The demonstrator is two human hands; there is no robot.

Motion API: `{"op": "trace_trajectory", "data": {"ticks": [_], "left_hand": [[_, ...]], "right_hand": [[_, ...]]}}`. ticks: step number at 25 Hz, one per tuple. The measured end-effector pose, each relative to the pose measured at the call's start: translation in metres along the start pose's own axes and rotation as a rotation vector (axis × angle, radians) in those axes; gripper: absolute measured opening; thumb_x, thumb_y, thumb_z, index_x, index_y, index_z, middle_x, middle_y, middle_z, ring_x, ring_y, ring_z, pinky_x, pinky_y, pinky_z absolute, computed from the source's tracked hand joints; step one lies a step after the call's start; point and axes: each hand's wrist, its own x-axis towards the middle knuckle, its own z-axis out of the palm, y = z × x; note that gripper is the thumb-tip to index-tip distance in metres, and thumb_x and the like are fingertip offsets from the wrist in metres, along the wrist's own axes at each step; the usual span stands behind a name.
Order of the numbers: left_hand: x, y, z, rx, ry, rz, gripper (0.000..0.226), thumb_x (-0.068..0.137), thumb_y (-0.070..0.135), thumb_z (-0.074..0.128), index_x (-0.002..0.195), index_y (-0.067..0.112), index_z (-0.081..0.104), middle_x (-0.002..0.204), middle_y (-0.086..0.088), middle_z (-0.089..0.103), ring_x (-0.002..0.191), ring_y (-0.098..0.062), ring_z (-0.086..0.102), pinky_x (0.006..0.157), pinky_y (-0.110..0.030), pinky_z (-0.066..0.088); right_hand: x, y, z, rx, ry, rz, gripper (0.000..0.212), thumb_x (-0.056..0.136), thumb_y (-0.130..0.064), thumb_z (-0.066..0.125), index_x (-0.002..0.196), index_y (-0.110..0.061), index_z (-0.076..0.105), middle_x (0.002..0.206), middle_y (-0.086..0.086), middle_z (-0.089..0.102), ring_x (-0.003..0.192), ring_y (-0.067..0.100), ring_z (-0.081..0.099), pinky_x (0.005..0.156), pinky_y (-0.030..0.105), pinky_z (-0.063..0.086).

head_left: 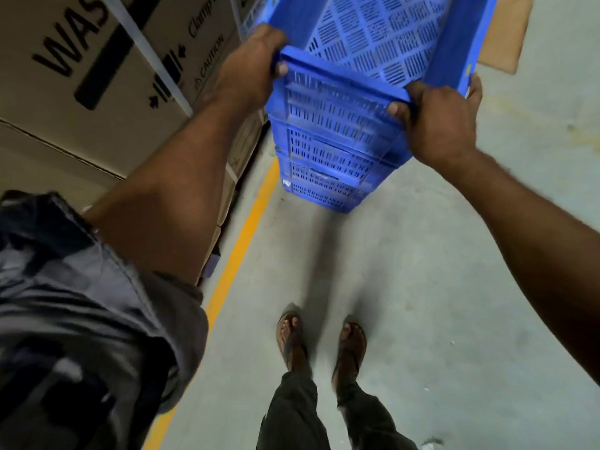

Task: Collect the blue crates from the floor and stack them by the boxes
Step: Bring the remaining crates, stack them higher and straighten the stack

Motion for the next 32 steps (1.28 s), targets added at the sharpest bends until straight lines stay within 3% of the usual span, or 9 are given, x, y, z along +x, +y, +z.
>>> {"op": "trace_trajectory", "data": {"ticks": [4, 6, 10, 14, 18, 22, 25, 29, 32], "left_hand": [[0.0, -0.001, 0.002, 0.029, 0.01, 0.013, 0.031, 0.098, 0.035, 0.044, 0.117, 0.012, 0.051, 0.121, -0.019, 0.051, 0.104, -0.036, 0.053, 0.081, -0.043, 0.041], [-0.005, 0.0, 0.005, 0.034, 0.013, 0.015, 0.045, 0.096, 0.047, 0.049, 0.119, 0.009, 0.051, 0.122, -0.021, 0.051, 0.104, -0.037, 0.052, 0.08, -0.043, 0.041], [-0.005, 0.004, 0.009, 0.0, 0.036, 0.044, 0.06, 0.099, 0.047, 0.051, 0.144, 0.008, 0.046, 0.146, -0.012, 0.051, 0.132, -0.03, 0.047, 0.101, -0.033, 0.035], [-0.013, -0.002, 0.005, 0.051, 0.052, 0.068, 0.063, 0.098, 0.054, 0.046, 0.144, 0.011, 0.047, 0.144, -0.01, 0.053, 0.133, -0.028, 0.048, 0.105, -0.032, 0.033], [-0.016, -0.002, 0.005, 0.059, -0.004, 0.104, 0.057, 0.102, 0.047, 0.047, 0.143, 0.008, 0.047, 0.143, -0.014, 0.052, 0.133, -0.029, 0.047, 0.104, -0.027, 0.031], [-0.015, 0.001, 0.001, 0.053, -0.069, 0.105, 0.058, 0.105, 0.041, 0.048, 0.15, 0.006, 0.037, 0.153, -0.015, 0.043, 0.139, -0.033, 0.041, 0.111, -0.033, 0.031], [-0.009, -0.003, 0.0, -0.041, -0.136, 0.072, 0.058, 0.104, 0.038, 0.05, 0.15, 0.005, 0.037, 0.153, -0.016, 0.042, 0.14, -0.035, 0.04, 0.114, -0.04, 0.034], [-0.004, -0.017, 0.005, -0.157, -0.179, -0.011, 0.046, 0.106, 0.019, 0.049, 0.144, -0.005, 0.039, 0.133, -0.013, 0.056, 0.125, -0.005, 0.055, 0.102, -0.012, 0.039], [-0.004, -0.017, 0.01, -0.164, -0.154, -0.022, 0.047, 0.106, 0.025, 0.048, 0.145, -0.001, 0.041, 0.147, -0.017, 0.047, 0.135, -0.026, 0.046, 0.106, -0.021, 0.037]], "right_hand": [[0.009, 0.006, -0.001, -0.053, -0.086, -0.052, 0.034, 0.105, -0.048, 0.038, 0.088, -0.018, 0.041, 0.076, 0.012, 0.051, 0.091, 0.044, 0.062, 0.115, 0.064, 0.01], [0.007, 0.012, 0.004, -0.078, -0.089, -0.101, 0.036, 0.105, -0.048, 0.038, 0.09, -0.016, 0.043, 0.075, 0.012, 0.05, 0.09, 0.045, 0.062, 0.114, 0.066, 0.012], [0.006, 0.012, 0.005, -0.122, -0.031, -0.161, 0.049, 0.099, -0.061, 0.034, 0.098, -0.014, 0.047, 0.082, 0.024, 0.06, 0.091, 0.047, 0.063, 0.111, 0.066, 0.015], [0.006, 0.016, 0.004, -0.072, -0.069, -0.199, 0.043, 0.095, -0.06, 0.038, 0.093, -0.018, 0.042, 0.08, 0.019, 0.059, 0.092, 0.045, 0.062, 0.109, 0.068, 0.016], [0.005, 0.019, 0.005, -0.088, -0.086, -0.198, 0.04, 0.096, -0.055, 0.04, 0.101, -0.015, 0.045, 0.082, 0.017, 0.054, 0.096, 0.047, 0.061, 0.109, 0.07, 0.014], [0.004, 0.01, 0.002, -0.178, -0.039, -0.178, 0.04, 0.098, -0.046, 0.054, 0.11, -0.009, 0.045, 0.093, 0.03, 0.064, 0.097, 0.049, 0.062, 0.113, 0.066, 0.013], [0.001, 0.0, 0.0, -0.198, -0.027, -0.157, 0.034, 0.098, -0.031, 0.058, 0.115, -0.003, 0.048, 0.094, 0.037, 0.063, 0.092, 0.052, 0.061, 0.11, 0.054, 0.027], [-0.006, -0.014, 0.006, -0.199, 0.004, -0.104, 0.033, 0.099, -0.025, 0.056, 0.121, -0.002, 0.049, 0.104, 0.037, 0.062, 0.096, 0.054, 0.057, 0.094, 0.053, 0.04], [-0.009, -0.015, 0.01, -0.198, 0.017, -0.106, 0.034, 0.099, -0.024, 0.056, 0.124, -0.003, 0.048, 0.108, 0.034, 0.062, 0.099, 0.054, 0.057, 0.099, 0.054, 0.038]]}}
